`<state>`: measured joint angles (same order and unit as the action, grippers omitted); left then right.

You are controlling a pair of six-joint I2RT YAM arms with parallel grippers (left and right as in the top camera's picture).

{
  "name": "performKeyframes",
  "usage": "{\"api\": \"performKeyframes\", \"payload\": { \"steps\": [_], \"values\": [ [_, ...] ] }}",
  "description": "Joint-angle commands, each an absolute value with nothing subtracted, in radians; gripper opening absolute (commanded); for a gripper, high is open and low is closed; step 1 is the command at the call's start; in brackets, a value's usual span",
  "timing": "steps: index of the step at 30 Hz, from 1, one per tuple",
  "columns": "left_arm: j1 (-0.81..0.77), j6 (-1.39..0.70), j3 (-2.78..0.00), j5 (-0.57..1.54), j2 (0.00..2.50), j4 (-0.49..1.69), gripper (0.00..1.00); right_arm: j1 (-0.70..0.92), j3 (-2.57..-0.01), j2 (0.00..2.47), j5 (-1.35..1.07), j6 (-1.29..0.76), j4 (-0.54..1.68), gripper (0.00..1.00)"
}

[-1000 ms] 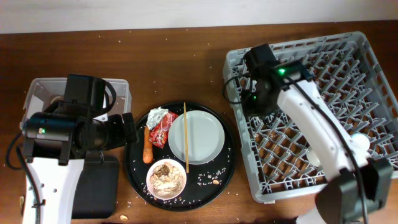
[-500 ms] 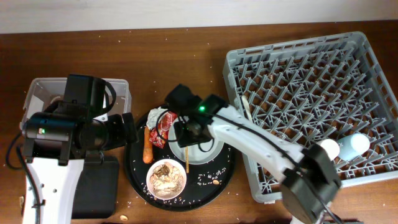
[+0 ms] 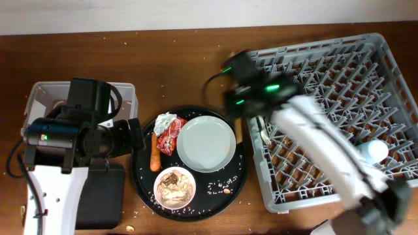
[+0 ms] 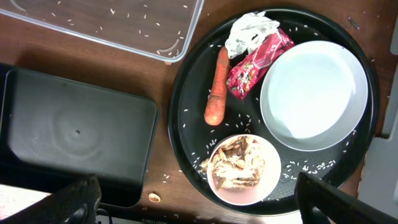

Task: Sort waste into correct bins and load items into the dishwasher rack
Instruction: 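Grasp the white plate with the right gripper and lift it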

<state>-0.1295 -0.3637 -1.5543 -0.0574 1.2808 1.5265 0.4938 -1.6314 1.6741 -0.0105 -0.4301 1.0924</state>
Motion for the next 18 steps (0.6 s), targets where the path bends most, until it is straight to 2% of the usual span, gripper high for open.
{"api": "performKeyframes", "payload": {
  "steps": [1, 4, 5, 6, 7, 10, 13, 14, 16, 18],
  "values": [
    [-0.126, -0.37, -1.57, -0.068, 1.275, 1.527, 0.99, 0.354, -1.623, 1.681, 0.009, -0.127, 1.154, 0.04],
    [-0.126, -0.37, -1.57, -0.068, 1.275, 1.528, 0.99, 0.327, -1.577, 1.794, 0.013, -0.057, 1.165, 0.04],
    [-0.126, -0.37, -1.57, -0.068, 1.275, 1.528, 0.99, 0.327, -1.573, 1.83, 0.012, -0.056, 1.167, 0.15],
    [-0.126, -0.37, -1.57, -0.068, 1.275, 1.528, 0.99, 0.327, -1.575, 1.84, 0.014, -0.06, 1.164, 0.46],
    [-0.126, -0.37, -1.57, -0.068, 1.275, 1.528, 0.99, 0.327, -1.594, 1.822, 0.014, -0.06, 1.166, 0.54],
    [-0.126, -0.37, -1.57, -0.068, 1.275, 1.527, 0.99, 0.333, -1.651, 1.692, -0.083, -0.091, 1.195, 0.55],
    [-0.126, -0.37, -1.57, -0.068, 1.275, 1.527, 0.99, 0.403, -1.65, 1.609, -0.196, -0.254, 1.234, 0.55],
    [-0.126, -0.37, -1.57, -0.068, 1.275, 1.527, 0.99, 0.442, -1.642, 1.611, -0.196, -0.33, 1.261, 0.53],
    [-0.126, -0.37, -1.57, -0.068, 1.275, 1.527, 0.99, 0.548, -1.558, 1.632, -0.135, -0.568, 1.26, 0.39],
    [-0.126, -0.37, -1.57, -0.068, 1.275, 1.527, 0.99, 0.622, -1.419, 1.667, -0.033, -0.842, 1.211, 0.39]
  ]
}}
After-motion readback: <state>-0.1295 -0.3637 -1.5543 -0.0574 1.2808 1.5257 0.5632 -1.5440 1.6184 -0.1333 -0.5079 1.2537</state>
